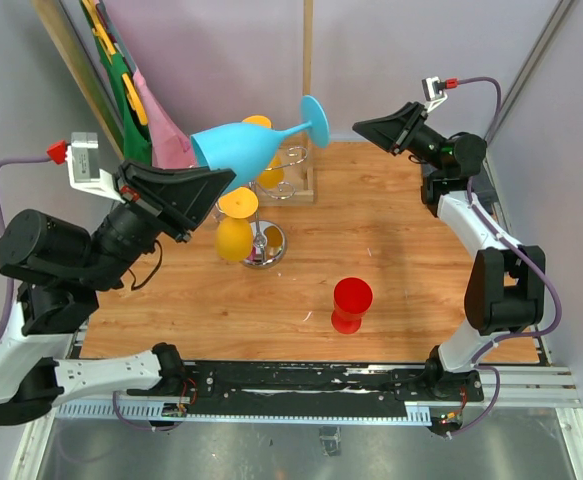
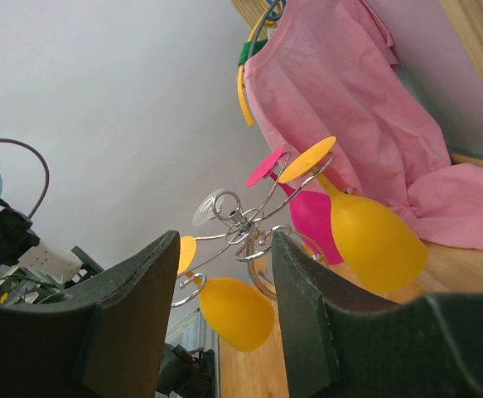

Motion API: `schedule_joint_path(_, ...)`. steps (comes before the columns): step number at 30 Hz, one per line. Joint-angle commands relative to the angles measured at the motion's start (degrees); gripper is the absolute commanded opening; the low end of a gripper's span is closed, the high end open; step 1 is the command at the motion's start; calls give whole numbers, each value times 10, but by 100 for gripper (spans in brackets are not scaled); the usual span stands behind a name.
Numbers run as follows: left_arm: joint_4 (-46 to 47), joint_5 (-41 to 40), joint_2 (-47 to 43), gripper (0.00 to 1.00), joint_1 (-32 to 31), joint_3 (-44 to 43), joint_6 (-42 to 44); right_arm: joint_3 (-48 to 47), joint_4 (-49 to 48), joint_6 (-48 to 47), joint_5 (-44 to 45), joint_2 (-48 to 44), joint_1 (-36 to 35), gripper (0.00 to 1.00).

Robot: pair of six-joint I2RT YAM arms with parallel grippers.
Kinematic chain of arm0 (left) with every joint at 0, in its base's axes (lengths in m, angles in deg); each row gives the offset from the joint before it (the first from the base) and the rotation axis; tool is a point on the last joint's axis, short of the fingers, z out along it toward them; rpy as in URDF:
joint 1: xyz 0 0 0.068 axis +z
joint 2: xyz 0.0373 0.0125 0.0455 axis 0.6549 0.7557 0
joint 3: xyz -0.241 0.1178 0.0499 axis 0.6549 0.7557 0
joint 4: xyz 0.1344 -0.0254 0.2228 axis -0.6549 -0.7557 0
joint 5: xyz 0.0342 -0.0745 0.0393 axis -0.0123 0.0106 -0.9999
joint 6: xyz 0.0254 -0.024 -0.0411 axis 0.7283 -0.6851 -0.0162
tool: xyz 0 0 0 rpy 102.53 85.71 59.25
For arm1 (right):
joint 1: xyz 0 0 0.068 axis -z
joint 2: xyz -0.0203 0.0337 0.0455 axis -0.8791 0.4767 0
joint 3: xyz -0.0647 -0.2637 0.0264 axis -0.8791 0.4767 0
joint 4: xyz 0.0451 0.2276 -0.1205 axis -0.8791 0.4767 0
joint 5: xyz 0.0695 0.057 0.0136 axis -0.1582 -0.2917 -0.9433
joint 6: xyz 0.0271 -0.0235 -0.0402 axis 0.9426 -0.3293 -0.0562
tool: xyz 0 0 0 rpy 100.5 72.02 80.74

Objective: Place the wine glass upside down on the wine glass rack

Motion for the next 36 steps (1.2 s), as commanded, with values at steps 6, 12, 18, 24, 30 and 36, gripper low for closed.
schedule_joint_path(6, 47, 28, 88, 0, -6, -65, 45, -9, -28, -5, -20, -27, -7, 50)
schedule_joint_path(12, 46, 98, 181, 0, 26, -166, 63, -1, -35, 1, -18, -31, -7, 50)
schedule_joint_path(18, 114, 255, 247, 0, 155, -183, -39, 0, -40, 8, -21, -34, -7, 50)
schedule_joint_path(24, 196, 339, 236, 0, 286, -146, -128, 2, -35, 6, -21, -41, -7, 50)
schedule_joint_path(30, 292, 415, 189, 0, 404, -54, -230, -4, -44, 18, -16, -37, -7, 50)
schedule_joint_path(36, 522, 507, 170, 0, 494, 67, -441, -26, -72, 58, -13, -35, -15, 51)
